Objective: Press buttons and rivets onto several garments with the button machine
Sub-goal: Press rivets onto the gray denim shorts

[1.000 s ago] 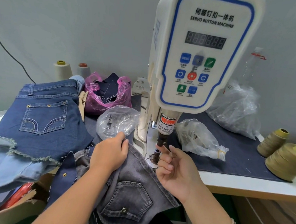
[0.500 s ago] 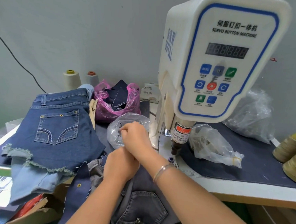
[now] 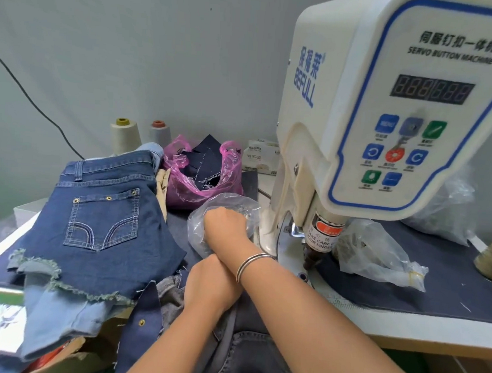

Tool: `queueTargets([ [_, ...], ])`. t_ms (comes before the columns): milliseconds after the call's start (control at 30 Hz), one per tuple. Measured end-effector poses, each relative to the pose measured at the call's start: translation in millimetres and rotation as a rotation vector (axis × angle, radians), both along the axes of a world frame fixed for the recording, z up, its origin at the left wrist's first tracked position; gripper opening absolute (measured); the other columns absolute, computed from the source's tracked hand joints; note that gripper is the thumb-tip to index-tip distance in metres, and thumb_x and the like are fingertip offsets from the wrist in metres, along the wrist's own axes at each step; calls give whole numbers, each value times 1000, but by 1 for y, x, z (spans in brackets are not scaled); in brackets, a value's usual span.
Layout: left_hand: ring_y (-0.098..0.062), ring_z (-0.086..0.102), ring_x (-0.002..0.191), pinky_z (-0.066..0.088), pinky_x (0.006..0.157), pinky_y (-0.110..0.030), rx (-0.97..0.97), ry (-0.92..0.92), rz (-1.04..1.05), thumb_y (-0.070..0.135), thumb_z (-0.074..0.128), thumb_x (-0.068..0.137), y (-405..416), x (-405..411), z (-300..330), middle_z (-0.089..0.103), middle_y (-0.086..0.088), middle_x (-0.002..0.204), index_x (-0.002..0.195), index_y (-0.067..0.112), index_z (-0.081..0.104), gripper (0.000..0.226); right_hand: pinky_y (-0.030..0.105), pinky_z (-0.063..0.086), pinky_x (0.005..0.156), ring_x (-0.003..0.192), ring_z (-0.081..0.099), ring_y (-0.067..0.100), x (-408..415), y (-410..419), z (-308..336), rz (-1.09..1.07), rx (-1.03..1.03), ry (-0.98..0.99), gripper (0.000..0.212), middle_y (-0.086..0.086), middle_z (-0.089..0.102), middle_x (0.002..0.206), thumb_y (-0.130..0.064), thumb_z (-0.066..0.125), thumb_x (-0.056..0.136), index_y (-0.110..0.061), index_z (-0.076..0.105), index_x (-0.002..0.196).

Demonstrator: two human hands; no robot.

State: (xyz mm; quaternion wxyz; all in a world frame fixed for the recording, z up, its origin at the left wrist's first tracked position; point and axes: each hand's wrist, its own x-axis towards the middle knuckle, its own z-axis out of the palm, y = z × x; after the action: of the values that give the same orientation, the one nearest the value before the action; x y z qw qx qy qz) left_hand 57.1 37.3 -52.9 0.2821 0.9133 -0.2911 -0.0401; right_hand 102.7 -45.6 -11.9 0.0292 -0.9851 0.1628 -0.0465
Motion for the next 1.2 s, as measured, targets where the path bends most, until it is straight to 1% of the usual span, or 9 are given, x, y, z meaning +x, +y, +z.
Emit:
queueTargets([
  [67, -30, 65, 91, 34, 66, -27, -19, 15, 3, 27, 51, 86, 1, 0, 1, 69, -6, 98, 81, 24, 51, 7, 32, 37, 69, 107, 62, 26, 1, 3, 2, 32, -30, 24, 34, 6, 64, 113, -6, 65, 79, -11, 63, 112],
  [133, -29, 64, 92, 32, 67, -27, -19, 8, -2, 27, 51, 87, 2, -1, 1, 69, -6, 99, 80, 25, 48, 8, 32, 37, 69, 107, 62, 26, 3, 3, 2, 45, -37, 44, 38, 6, 64, 114, -7, 70, 75, -12, 63, 112],
  [300, -30, 65, 92, 36, 66, -28, -10, -1, -3, 29, 49, 88, 0, 0, 1, 69, -5, 98, 84, 22, 57, 11, 34, 44, 78, 108, 61, 29, 1, -2, -1, 36, 35, 38, 38, 9, 64, 115, -7, 67, 78, -11, 60, 115],
  [533, -28, 65, 90, 36, 65, -28, -29, 3, 4, 29, 49, 89, 0, -2, 2, 69, -4, 97, 80, 25, 50, 9, 34, 41, 78, 106, 61, 28, -3, -3, -1, 20, 57, -8, 34, 8, 64, 113, -12, 63, 82, -15, 61, 115],
  [600, -28, 65, 91, 35, 65, -28, -28, -4, 2, 28, 50, 89, 0, -2, 3, 69, -5, 98, 85, 23, 54, 8, 33, 40, 75, 106, 61, 27, -3, -3, -1, 26, 17, 1, 33, 7, 64, 113, -12, 63, 81, -14, 62, 114],
  [700, -30, 64, 95, 36, 68, -28, -13, -4, 8, 28, 50, 89, 0, -3, 3, 69, -7, 102, 95, 17, 61, 17, 32, 37, 72, 106, 61, 27, -1, -2, -2, 40, -46, 6, 35, 7, 64, 113, -11, 66, 80, -12, 61, 114],
  [833, -30, 63, 102, 35, 72, -27, 11, 14, 37, 28, 50, 92, 0, -2, 4, 67, -8, 109, 105, 14, 62, 23, 33, 41, 76, 106, 61, 27, 3, -2, -1, 41, -43, 10, 36, 7, 64, 113, -8, 68, 77, -11, 61, 112],
  [1000, -29, 64, 96, 38, 69, -27, 25, 1, 15, 25, 49, 92, -1, -2, 6, 68, -8, 104, 100, 14, 61, 19, 32, 38, 72, 106, 62, 27, 5, -4, -2, 67, -58, 28, 39, 7, 65, 113, -8, 71, 76, -11, 61, 114],
  [1200, -30, 64, 93, 38, 68, -28, 6, 25, 14, 27, 50, 90, 0, -2, 6, 69, -8, 100, 96, 15, 62, 18, 31, 37, 71, 104, 62, 26, 4, -4, -4, 84, -87, -9, 29, 6, 66, 111, -8, 64, 80, -12, 63, 109],
])
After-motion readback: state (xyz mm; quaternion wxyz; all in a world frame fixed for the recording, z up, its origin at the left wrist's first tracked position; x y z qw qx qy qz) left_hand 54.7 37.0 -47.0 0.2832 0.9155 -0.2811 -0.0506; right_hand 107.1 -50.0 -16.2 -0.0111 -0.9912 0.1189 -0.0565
